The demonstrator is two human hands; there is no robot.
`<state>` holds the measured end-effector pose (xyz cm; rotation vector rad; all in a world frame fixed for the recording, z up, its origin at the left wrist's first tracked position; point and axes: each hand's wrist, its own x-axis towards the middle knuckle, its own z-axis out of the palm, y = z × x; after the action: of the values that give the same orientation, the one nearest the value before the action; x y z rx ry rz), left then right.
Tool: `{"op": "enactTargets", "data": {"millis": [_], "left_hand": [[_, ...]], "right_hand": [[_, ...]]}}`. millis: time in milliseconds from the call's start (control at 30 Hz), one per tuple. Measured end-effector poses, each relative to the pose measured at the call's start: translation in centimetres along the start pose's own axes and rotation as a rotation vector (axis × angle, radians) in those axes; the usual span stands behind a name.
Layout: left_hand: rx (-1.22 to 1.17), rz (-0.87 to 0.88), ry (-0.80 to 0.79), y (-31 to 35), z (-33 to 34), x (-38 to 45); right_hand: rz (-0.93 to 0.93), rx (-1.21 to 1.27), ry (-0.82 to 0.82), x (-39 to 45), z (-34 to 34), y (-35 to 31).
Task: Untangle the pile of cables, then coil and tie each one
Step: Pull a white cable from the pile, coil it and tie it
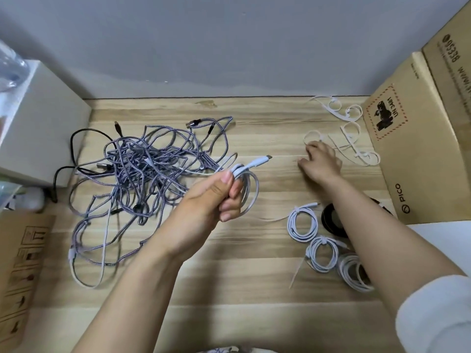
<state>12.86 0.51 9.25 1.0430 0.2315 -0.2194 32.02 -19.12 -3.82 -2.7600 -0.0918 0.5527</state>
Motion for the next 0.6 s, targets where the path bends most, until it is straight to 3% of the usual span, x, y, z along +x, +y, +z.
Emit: {"op": "enactTargets", "data": {"millis": [167, 267, 367, 500, 600], "left_hand": [[0.015, -0.033, 0.046, 0.1, 0.0, -0.6], [0.012, -0.048, 0.104, 0.3, 0.0, -1.5], [0.032, -0.027, 0.141, 0.3, 0.0, -2.3], [0.233, 0.094, 0.227, 0.4, 0.7, -4.1], [0.486, 0.19, 0.335, 0.2, 0.9, -4.9]], "right_hand": [[-0.215, 0.192, 0.128, -1.7, -0.2, -1.2], [-0.395, 0.52, 0.267, -4.6, -2.2, -3.6], [-0.445, 0.881, 0.312, -8.9, -4.7, -6.9], [-0.443, 1.281, 0.165, -15.9, -7.4, -10.0], [-0.412, 1.554, -0.097, -20.3, -8.1, -11.0]]}}
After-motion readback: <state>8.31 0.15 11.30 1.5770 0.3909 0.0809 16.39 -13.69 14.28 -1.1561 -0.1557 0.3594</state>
